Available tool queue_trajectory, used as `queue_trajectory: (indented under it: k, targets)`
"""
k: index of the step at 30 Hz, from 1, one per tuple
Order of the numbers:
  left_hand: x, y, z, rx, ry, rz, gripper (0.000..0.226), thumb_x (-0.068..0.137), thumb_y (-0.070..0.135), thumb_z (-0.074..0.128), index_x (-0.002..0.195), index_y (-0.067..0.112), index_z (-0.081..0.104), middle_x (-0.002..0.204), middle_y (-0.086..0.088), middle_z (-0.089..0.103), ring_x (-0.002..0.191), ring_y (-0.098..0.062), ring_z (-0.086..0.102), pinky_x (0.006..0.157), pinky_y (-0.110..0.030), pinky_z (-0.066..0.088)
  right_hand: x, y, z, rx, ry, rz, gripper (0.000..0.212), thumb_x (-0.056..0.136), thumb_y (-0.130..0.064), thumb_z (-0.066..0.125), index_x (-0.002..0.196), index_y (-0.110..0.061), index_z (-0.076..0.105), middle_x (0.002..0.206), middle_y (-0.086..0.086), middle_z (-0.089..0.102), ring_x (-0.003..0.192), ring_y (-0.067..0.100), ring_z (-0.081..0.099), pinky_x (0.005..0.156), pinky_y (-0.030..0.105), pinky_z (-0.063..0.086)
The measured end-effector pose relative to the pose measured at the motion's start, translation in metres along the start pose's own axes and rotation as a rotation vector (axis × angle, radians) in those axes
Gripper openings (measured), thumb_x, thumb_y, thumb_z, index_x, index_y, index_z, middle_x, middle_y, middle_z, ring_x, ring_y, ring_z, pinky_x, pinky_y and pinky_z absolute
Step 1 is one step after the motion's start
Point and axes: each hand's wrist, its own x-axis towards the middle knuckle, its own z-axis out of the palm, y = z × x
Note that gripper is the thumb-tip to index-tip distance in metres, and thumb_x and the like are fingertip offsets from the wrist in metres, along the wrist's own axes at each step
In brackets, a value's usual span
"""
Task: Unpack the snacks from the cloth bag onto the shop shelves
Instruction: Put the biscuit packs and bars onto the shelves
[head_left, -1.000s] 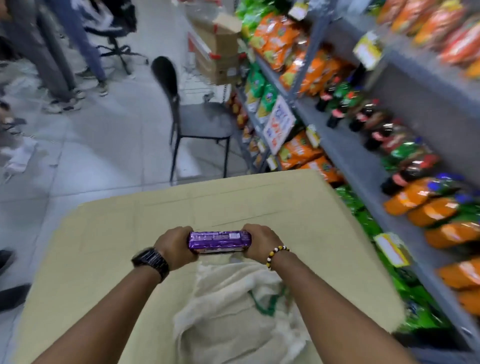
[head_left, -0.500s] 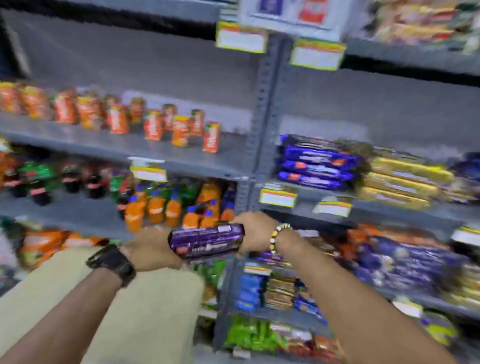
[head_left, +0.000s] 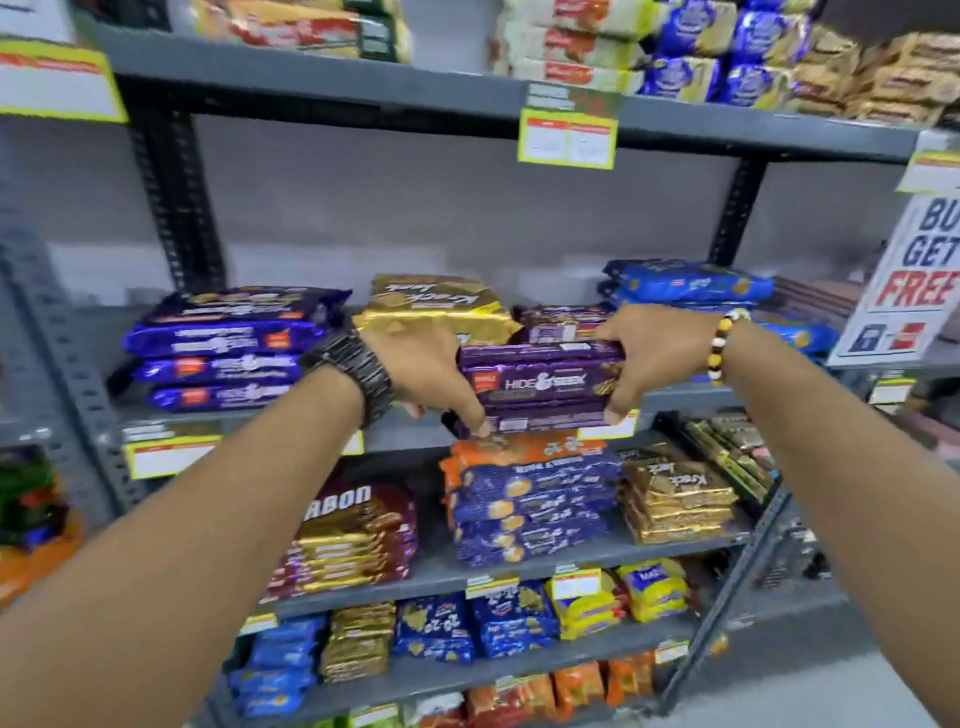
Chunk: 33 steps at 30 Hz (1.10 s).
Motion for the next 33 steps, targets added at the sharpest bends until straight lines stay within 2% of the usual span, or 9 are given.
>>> queue_trajectory:
  k: [6,8,11,15,19,22,27,30,33]
  targets:
    - [0.105,0.08,0.036,-0.057,0.039,-0.105,0.053,0.053,0.044,0.091,0.094,0.016,0.071,0.081,-0.004,0.076,0.065,-0.017,0.072,0.06,-0.031,0.061,0.029,0.13,-0.017,0.114,-0.07,0.066,0.037,0.05,-0.02,0.096,0.071,-0.017,0.065,0.054,-0.007,0.068,0.055,0.016,0.067,0.052,0.025,0.051]
    - [0.132,0.089,0.049,-0.062,0.093,-0.16,0.054,0.051,0.04,0.091,0.093,0.013,0.073,0.084,-0.005,0.077,0.071,-0.02,0.074,0.067,-0.04,0.064,0.045,0.154,-0.012,0.134,-0.1,0.076,0.036,0.052,-0.019,0.096,0.071,-0.017,0.065,0.054,-0.008,0.068,0.057,0.016,0.068,0.053,0.024,0.051]
    - [0.156,0.096,0.058,0.004,0.154,-0.236,0.043,0.06,0.033,0.09,0.091,0.01,0.071,0.088,-0.006,0.074,0.074,-0.022,0.071,0.067,-0.036,0.062,0.069,0.172,-0.004,0.175,-0.115,0.066,0.034,0.053,-0.019,0.095,0.072,-0.015,0.067,0.06,-0.006,0.07,0.059,0.014,0.068,0.055,0.023,0.052]
    - [0.184,0.1,0.061,0.077,0.23,-0.345,0.055,0.07,0.024,0.088,0.115,0.005,0.062,0.113,-0.012,0.068,0.098,-0.031,0.066,0.079,-0.036,0.057,0.096,0.187,0.01,0.253,-0.134,0.064,0.03,0.057,-0.014,0.093,0.062,-0.02,0.064,0.048,-0.015,0.065,0.047,0.0,0.062,0.051,0.016,0.048]
    - [0.202,0.096,0.066,0.125,0.249,-0.433,0.045,0.078,0.018,0.081,0.116,0.003,0.062,0.114,-0.014,0.068,0.085,-0.027,0.058,0.072,-0.031,0.05,0.123,0.189,0.025,0.255,-0.125,0.079,0.033,0.054,-0.021,0.094,0.064,-0.022,0.063,0.049,-0.017,0.064,0.045,-0.004,0.061,0.046,0.012,0.044]
    - [0.213,0.091,0.072,0.089,0.263,-0.486,0.047,0.08,0.013,0.078,0.121,0.001,0.059,0.109,-0.013,0.067,0.089,-0.026,0.063,0.074,-0.031,0.053,0.14,0.189,0.032,0.19,-0.114,0.1,0.037,0.05,-0.03,0.095,0.068,-0.02,0.064,0.056,-0.018,0.064,0.05,-0.001,0.063,0.054,0.016,0.045]
    - [0.225,0.087,0.081,-0.089,0.364,-0.591,0.073,0.08,0.004,0.074,0.137,-0.001,0.031,0.126,-0.019,0.059,0.114,-0.034,0.061,0.075,-0.035,0.048,0.158,0.187,0.034,0.145,-0.116,0.159,0.067,0.045,-0.033,0.095,0.101,-0.009,0.066,0.074,-0.005,0.075,0.064,0.009,0.072,0.069,0.028,0.06]
    - [0.226,0.09,0.08,-0.081,0.373,-0.594,0.075,0.085,0.008,0.066,0.144,-0.002,0.021,0.134,-0.021,0.053,0.12,-0.035,0.058,0.088,-0.039,0.052,0.161,0.186,0.033,0.196,-0.12,0.207,0.06,0.051,-0.022,0.095,0.1,-0.006,0.066,0.083,0.004,0.076,0.073,0.018,0.075,0.073,0.038,0.063]
    - [0.22,0.096,0.081,0.048,0.403,-0.537,0.069,0.088,0.008,0.061,0.143,-0.002,0.02,0.134,-0.023,0.051,0.121,-0.037,0.057,0.09,-0.041,0.051,0.156,0.182,0.033,0.113,-0.087,0.243,0.063,0.053,-0.032,0.094,0.098,-0.005,0.058,0.09,0.003,0.07,0.077,0.021,0.072,0.076,0.039,0.062]
